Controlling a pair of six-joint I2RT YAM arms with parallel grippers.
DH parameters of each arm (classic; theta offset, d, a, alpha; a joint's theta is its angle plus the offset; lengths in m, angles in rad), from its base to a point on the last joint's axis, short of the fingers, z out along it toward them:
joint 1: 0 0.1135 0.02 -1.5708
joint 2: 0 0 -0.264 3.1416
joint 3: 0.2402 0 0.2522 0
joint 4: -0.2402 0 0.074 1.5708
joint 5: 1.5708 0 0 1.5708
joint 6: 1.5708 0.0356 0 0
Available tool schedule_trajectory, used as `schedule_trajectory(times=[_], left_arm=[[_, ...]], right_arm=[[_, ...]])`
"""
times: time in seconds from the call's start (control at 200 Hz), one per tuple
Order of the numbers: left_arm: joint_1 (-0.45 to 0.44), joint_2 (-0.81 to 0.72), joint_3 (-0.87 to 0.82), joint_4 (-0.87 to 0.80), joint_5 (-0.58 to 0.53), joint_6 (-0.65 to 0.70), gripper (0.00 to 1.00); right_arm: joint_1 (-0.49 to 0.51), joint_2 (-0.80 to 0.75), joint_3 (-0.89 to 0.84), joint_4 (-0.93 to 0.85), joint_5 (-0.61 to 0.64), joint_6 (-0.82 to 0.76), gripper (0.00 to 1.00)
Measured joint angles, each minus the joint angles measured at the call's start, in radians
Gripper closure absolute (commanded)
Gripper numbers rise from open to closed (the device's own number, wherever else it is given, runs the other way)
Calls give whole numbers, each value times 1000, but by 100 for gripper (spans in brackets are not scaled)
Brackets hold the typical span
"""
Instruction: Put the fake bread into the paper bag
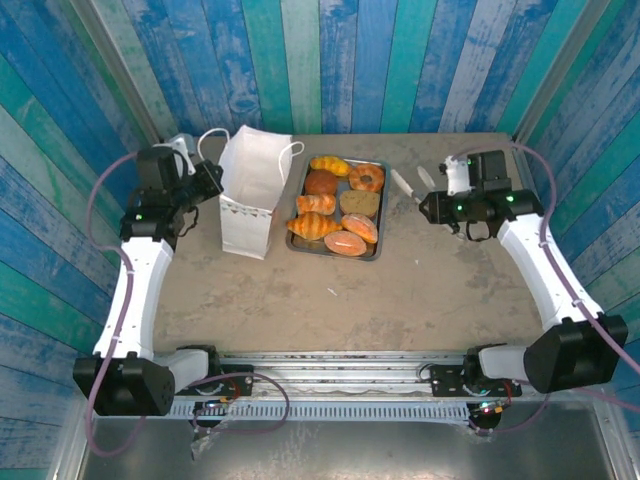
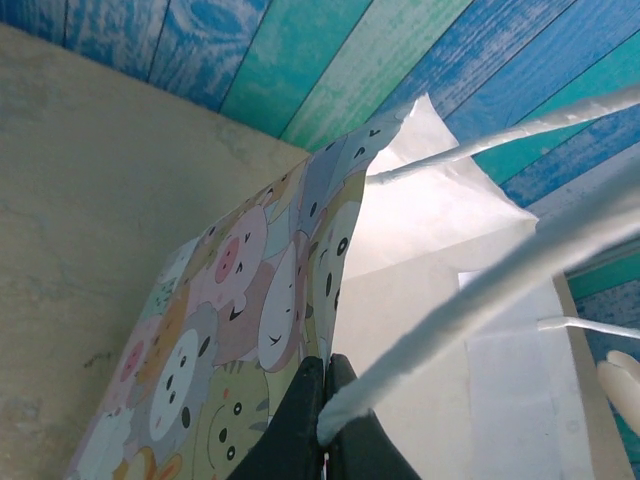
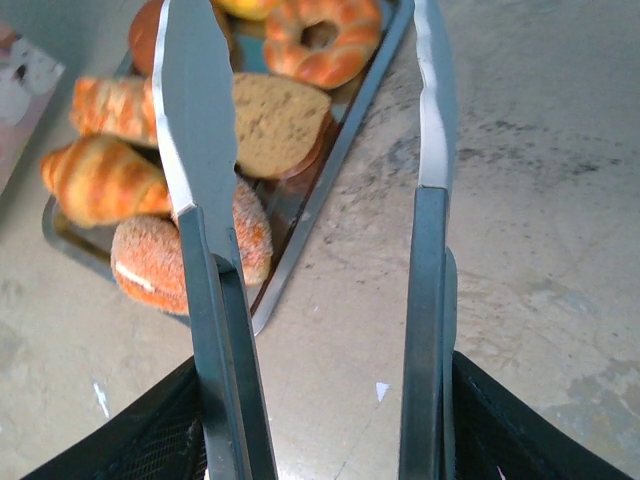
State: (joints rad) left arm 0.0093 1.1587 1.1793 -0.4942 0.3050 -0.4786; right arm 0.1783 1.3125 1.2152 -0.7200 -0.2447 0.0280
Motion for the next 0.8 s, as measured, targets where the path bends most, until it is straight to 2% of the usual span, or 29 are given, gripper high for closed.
schedule_trajectory(times=[0.255, 0.606, 0.801], left_arm=[[0, -5, -38, 5, -11, -56, 100], [12, -12, -84, 34, -39, -90, 100], [19, -12, -110, 74, -33, -105, 100]], right_arm=[[189, 3, -35, -41, 33, -163, 40], [213, 6, -73, -63, 91, -274, 41], [216, 62, -77, -64, 101, -304, 43]])
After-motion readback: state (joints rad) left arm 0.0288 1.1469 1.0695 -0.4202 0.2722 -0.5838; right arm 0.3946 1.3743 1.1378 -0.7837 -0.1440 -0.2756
